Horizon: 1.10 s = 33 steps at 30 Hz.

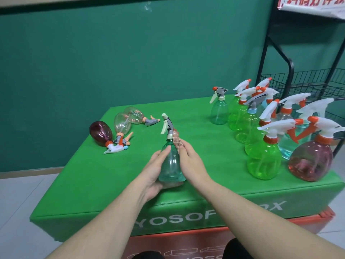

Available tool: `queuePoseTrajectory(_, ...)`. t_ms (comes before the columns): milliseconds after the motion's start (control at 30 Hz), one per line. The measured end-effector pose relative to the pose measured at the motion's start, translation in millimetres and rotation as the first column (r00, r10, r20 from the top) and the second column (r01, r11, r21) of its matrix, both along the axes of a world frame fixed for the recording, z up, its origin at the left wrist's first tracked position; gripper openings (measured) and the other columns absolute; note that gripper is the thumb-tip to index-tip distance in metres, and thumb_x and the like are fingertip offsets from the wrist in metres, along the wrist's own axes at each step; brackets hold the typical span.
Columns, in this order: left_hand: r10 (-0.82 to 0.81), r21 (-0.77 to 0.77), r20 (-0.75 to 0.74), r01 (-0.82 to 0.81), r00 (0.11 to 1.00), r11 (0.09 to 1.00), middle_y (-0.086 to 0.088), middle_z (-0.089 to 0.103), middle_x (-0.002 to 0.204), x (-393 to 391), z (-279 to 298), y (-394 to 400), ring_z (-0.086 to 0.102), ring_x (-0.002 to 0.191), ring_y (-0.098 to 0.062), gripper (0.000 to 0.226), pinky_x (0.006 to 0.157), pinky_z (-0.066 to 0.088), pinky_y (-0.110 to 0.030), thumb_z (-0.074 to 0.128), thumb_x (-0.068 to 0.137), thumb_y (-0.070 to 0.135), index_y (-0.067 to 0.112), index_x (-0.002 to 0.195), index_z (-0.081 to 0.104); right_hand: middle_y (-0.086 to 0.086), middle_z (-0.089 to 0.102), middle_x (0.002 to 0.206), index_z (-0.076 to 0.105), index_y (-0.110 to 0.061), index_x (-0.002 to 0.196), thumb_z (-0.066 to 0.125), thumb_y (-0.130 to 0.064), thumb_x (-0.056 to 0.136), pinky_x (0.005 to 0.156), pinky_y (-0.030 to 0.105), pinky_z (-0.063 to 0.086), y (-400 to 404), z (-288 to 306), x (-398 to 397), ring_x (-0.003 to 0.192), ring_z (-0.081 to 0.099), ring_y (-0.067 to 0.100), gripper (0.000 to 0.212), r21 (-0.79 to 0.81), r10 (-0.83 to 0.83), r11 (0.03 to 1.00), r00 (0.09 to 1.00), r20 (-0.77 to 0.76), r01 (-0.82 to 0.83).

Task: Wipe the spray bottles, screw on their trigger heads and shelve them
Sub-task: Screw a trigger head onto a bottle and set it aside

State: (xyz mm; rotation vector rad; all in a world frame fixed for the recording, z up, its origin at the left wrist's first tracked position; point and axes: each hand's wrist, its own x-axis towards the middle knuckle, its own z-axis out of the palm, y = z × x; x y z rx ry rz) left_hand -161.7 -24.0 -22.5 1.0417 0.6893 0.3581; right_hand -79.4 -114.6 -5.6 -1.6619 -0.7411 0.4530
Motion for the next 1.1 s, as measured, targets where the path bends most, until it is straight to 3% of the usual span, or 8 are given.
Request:
queuePoseTrajectory(133,-0.019,-0.044,0.035,0.021,0.999,0.999,-0.014,0.077,0.107,-5.9,-5.3,1.1,0.075,0.094,-0.031,0.045,0.089,0.059,-0.059,0.063,0.096,0.045,0.011,0.126,0.064,-0.01,0.061,0.138,0.06,-0.026,0.138,0.043,-0.025,0.107,0.114,0.032,0.039,-6.5,3.3,5.2,0.125,0.054,0.006,0.035,0.013,0.06,0.998,0.998,0.004,-0.06)
queuePoseTrajectory(200,-0.024,-0.031,0.061,0.026,0.998,0.999,-0.013,0.079,0.098,-9.4,-5.2,1.4,0.076,0.087,-0.03,0.041,0.091,0.059,-0.057,0.062,0.096,0.042,0.01,0.121,0.065,-0.011,0.057,0.143,0.061,-0.026,0.136,0.047,-0.021,0.106,0.117,0.025,0.032,-9.1,2.5,5.0,0.131,0.048,0.002,0.034,0.062,0.066,0.996,0.998,0.016,-0.067)
queuePoseTrajectory(367,-0.056,0.038,0.087,0.053,0.995,0.998,-0.015,0.074,0.121,-11.4,-9.8,2.1,0.073,0.107,-0.033,0.064,0.095,0.057,-0.058,0.073,0.081,0.048,0.016,0.135,0.061,-0.016,0.051,0.148,0.064,-0.031,0.133,0.052,-0.015,0.104,0.119,0.018,0.025,-5.4,-2.0,1.1,0.138,0.04,-0.008,0.036,0.203,0.045,0.977,0.99,0.131,-0.071)
queuePoseTrajectory(500,-0.018,0.034,0.118,0.014,0.993,0.999,-0.01,0.075,0.12,-7.2,-15.0,-1.6,0.073,0.106,-0.027,0.061,0.102,0.055,-0.054,0.061,0.086,0.06,0.019,0.131,0.066,-0.015,0.043,0.155,0.061,-0.032,0.138,0.052,-0.021,0.104,0.121,0.02,0.021,5.3,-4.7,3.6,0.143,0.033,-0.006,0.037,0.072,0.1,0.99,0.959,0.267,-0.123)
queuePoseTrajectory(667,0.024,-0.058,0.162,-0.015,0.986,0.998,-0.011,0.074,0.124,-3.1,-24.5,4.2,0.071,0.114,-0.033,0.069,0.1,0.052,-0.064,0.046,0.086,0.073,0.025,0.133,0.063,-0.014,0.033,0.161,0.052,-0.028,0.147,0.042,-0.033,0.107,0.119,0.017,0.016,17.6,-7.0,9.9,0.147,0.026,-0.002,0.041,-0.115,0.144,0.987,0.926,0.349,-0.111)
queuePoseTrajectory(833,0.03,-0.028,0.173,-0.025,0.984,0.999,-0.01,0.072,0.128,-1.6,-32.0,6.8,0.072,0.114,-0.032,0.06,0.095,0.057,-0.06,0.049,0.093,0.061,0.024,0.141,0.058,-0.007,0.034,0.161,0.038,-0.028,0.155,0.04,-0.032,0.106,0.122,0.034,0.023,30.8,-1.0,11.6,0.144,0.033,0.019,0.049,-0.194,0.141,0.979,0.901,0.411,-0.064)
queuePoseTrajectory(1000,0.071,-0.088,0.189,-0.055,0.979,0.995,-0.016,0.071,0.127,0.8,-36.7,8.8,0.072,0.111,-0.034,0.057,0.092,0.059,-0.056,0.049,0.099,0.057,0.018,0.139,0.058,0.001,0.034,0.154,0.046,-0.03,0.148,0.042,-0.027,0.102,0.114,0.037,0.031,34.1,8.2,13.7,0.129,0.037,0.026,0.046,-0.28,0.161,0.96,0.829,0.535,-0.005)
queuePoseTrajectory(1100,0.084,-0.13,0.182,-0.061,0.98,0.99,-0.021,0.071,0.125,1.6,-39.2,10.7,0.073,0.106,-0.036,0.052,0.085,0.063,-0.052,0.047,0.104,0.049,0.011,0.139,0.056,0.003,0.04,0.149,0.053,-0.029,0.143,0.042,-0.026,0.102,0.113,0.039,0.035,38.3,9.6,17.5,0.129,0.043,0.026,0.043,-0.265,0.167,0.963,0.865,0.474,-0.04)
